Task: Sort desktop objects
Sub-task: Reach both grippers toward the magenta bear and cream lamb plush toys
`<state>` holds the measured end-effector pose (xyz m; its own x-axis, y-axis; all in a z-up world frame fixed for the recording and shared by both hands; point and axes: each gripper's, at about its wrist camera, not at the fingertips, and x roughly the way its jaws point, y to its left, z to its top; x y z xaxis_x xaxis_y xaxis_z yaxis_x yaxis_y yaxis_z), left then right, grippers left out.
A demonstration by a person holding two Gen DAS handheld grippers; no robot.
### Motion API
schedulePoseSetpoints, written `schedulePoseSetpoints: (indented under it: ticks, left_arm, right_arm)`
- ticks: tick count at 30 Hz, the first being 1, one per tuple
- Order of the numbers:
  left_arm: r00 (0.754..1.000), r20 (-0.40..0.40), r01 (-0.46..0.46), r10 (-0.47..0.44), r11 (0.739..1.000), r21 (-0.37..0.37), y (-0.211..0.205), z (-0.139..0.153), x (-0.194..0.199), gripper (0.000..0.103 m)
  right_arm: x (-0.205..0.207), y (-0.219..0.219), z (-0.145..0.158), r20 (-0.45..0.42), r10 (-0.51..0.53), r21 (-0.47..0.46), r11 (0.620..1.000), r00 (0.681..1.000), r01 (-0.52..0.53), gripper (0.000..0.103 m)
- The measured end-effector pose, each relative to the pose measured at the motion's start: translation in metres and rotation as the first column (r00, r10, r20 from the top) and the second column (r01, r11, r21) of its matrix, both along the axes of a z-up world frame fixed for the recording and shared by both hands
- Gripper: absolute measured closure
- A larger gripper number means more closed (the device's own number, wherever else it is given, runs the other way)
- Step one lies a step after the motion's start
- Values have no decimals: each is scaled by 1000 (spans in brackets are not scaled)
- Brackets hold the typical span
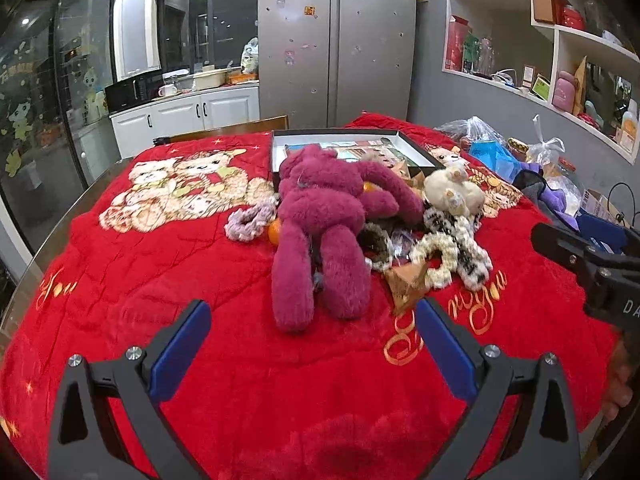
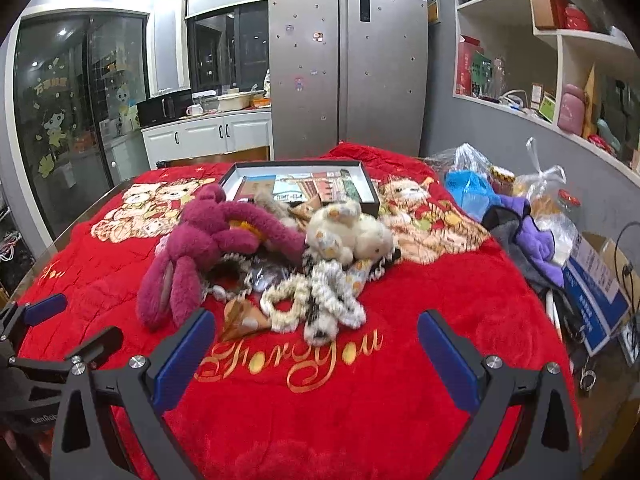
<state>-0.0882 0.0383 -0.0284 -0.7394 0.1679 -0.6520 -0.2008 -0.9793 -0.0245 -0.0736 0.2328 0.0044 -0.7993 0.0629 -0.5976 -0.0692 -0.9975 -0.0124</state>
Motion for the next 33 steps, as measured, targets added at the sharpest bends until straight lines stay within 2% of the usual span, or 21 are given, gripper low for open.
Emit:
schedulePoseSetpoints:
  ticks: [6, 11, 16, 21, 25, 29, 33]
  left_arm:
    - [999, 34, 23, -22, 1000, -10, 9, -1, -46, 0]
    - [997, 70, 27, -24, 998, -49, 20, -11, -88, 0]
    - [992, 124, 35, -27, 997, -62, 26, -31, -122, 0]
    - [988, 154, 47, -29, 993, -109, 33, -49, -144, 0]
    - [984, 175, 45, -28, 995, -92, 31, -60, -160, 0]
    - [977, 212, 43, -27, 996, -74, 29, -72, -171, 0]
    - [973, 229, 46, -32, 997, -57, 26, -78, -177, 0]
  right_arm:
    - [-48, 6, 1, 43, -15, 3, 1000, 999, 15, 0]
    - [-99, 21, -6, 87, -51, 24, 999, 995, 49, 0]
    - [-141, 37, -27, 154, -69, 0, 998, 986, 70, 0]
    - [-165, 51, -47, 196, -65, -45, 996, 978, 75, 0]
    - [-179, 55, -59, 226, -81, -17, 996, 971, 87, 0]
    - [-193, 62, -64, 233, -59, -60, 995, 971, 75, 0]
    - [-208, 58, -72, 255, -47, -47, 997, 966, 61, 0]
